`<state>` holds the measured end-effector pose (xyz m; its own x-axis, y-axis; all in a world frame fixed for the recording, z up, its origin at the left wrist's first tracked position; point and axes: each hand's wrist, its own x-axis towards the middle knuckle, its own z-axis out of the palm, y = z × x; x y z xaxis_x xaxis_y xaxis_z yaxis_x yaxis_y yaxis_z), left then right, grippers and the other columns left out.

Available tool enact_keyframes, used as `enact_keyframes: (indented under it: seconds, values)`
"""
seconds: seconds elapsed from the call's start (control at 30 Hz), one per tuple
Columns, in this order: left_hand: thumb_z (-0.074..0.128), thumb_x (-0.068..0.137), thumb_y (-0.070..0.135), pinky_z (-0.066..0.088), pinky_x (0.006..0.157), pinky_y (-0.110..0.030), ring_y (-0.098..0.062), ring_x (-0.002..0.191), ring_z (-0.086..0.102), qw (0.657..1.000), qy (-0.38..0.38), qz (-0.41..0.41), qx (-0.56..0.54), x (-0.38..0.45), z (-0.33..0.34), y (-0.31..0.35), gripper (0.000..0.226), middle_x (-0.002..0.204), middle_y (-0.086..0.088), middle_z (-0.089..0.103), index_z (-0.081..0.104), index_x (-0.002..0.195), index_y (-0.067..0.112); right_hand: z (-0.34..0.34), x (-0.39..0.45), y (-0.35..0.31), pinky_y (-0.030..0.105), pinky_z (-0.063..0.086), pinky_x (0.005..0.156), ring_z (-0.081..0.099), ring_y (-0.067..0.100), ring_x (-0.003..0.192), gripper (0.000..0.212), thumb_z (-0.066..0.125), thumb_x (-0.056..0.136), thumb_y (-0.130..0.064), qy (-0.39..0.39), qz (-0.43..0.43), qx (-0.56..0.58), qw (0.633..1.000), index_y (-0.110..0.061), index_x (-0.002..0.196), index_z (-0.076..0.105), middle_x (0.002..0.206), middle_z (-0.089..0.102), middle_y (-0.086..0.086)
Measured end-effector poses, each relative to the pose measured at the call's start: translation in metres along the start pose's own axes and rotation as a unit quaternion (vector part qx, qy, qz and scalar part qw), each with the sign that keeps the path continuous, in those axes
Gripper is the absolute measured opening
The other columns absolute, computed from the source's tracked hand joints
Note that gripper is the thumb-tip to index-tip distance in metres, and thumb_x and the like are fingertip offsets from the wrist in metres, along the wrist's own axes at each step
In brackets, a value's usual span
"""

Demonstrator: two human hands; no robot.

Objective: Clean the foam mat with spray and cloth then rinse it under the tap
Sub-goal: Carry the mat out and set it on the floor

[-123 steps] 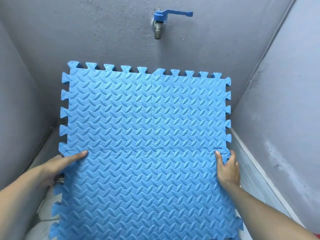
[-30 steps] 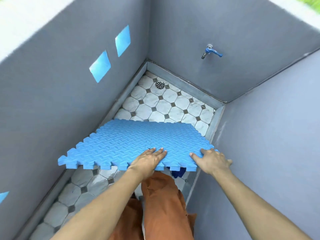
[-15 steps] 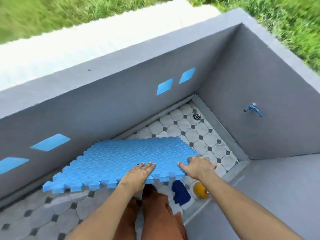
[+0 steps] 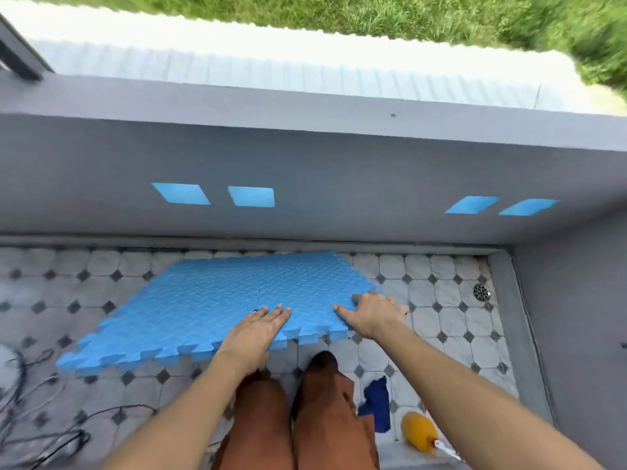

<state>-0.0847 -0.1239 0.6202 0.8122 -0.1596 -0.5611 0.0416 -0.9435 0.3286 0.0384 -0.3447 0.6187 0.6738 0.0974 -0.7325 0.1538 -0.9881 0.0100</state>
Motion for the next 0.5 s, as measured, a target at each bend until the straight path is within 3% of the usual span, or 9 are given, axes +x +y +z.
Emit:
enact_keyframes:
  seconds: [0.27, 0.5]
  values:
    - [0.040, 0.082, -0.013, 0.007, 0.119, -0.026, -0.018, 0.148, 0.008, 0.980, 0.060, -0.157, -0.106, -0.074, 0.033, -0.110, 0.089, 0.161, 0.003, 0.004, 0.000, 0.154, 0.023, 0.003, 0.024, -0.164, 0.053, 0.032, 0.091, 0.043, 0.037, 0.124, 0.072, 0.032, 0.078, -0.079, -0.007, -0.147, -0.119, 0.982, -0.026, 0.115, 0.064, 0.126, 0.057, 0.009]
    - [0.045, 0.082, -0.009, 0.009, 0.120, -0.027, -0.015, 0.148, 0.009, 0.920, 0.119, -0.294, -0.229, -0.080, 0.113, -0.170, 0.090, 0.161, 0.006, 0.005, -0.001, 0.153, 0.023, 0.036, 0.094, -0.294, 0.054, 0.035, 0.092, 0.045, 0.034, 0.119, 0.066, 0.036, 0.082, -0.075, -0.018, -0.312, -0.244, 0.918, -0.028, 0.121, 0.059, 0.121, 0.056, 0.005]
